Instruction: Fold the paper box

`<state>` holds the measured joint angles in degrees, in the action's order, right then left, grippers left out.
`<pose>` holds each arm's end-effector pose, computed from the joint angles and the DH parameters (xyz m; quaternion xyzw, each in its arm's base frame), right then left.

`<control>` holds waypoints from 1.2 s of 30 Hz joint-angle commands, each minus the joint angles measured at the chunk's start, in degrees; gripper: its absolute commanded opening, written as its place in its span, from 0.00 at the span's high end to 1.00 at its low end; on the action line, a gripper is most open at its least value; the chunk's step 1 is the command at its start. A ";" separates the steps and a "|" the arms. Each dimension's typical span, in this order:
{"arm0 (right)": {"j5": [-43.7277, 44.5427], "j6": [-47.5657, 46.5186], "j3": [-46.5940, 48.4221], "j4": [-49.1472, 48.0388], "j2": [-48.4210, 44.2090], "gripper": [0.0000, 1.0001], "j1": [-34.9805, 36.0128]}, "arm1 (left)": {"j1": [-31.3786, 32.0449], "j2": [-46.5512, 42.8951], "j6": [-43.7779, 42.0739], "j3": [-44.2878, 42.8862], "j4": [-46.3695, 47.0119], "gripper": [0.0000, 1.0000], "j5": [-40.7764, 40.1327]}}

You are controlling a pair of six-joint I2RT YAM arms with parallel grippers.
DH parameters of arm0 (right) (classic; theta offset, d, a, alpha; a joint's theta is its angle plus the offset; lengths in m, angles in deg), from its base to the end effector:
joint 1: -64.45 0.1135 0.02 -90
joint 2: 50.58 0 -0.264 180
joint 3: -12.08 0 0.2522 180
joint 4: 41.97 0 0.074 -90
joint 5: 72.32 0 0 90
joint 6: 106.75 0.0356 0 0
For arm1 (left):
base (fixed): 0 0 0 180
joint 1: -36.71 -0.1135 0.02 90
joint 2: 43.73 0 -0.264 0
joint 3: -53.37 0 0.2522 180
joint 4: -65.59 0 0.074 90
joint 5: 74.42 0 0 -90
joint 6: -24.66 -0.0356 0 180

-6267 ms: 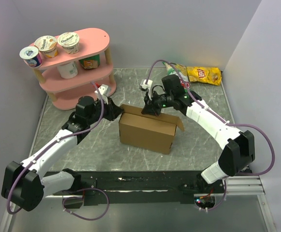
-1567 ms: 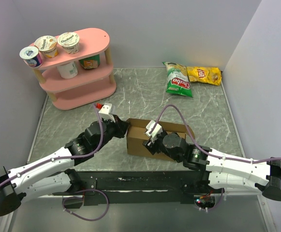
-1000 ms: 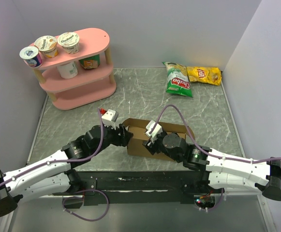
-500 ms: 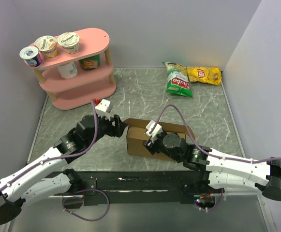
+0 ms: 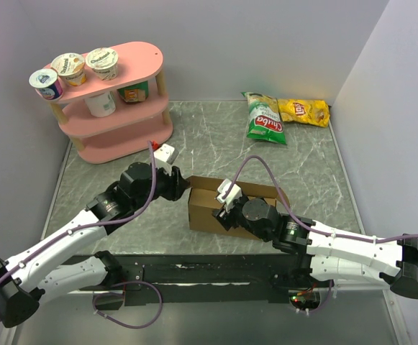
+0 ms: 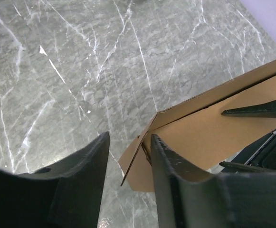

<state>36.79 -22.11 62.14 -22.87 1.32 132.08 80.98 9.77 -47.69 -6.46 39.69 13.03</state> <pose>0.0906 0.1895 0.2747 -0.4075 0.7091 0.1720 0.5492 0.1564 -0.1502 0.3168 0.1756 0.7978 -0.2810 0.5037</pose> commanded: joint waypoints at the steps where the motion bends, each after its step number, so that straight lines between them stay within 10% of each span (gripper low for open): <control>1: -2.24 2.29 -2.19 4.41 0.48 0.35 0.48 | -0.24 -0.32 -0.77 -1.84 0.63 0.61 2.11; 14: -2.33 2.29 -1.84 4.24 1.80 0.35 0.39 | -0.24 0.82 4.40 -2.63 -2.01 0.93 2.72; 36: -2.94 2.46 -1.31 3.44 3.12 0.35 0.57 | 7.57 -2.78 21.19 5.89 2.47 0.99 -7.64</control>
<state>37.19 -22.16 62.14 -24.09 2.81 132.08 84.98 7.25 -31.10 -2.67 42.81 7.87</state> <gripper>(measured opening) 0.654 0.025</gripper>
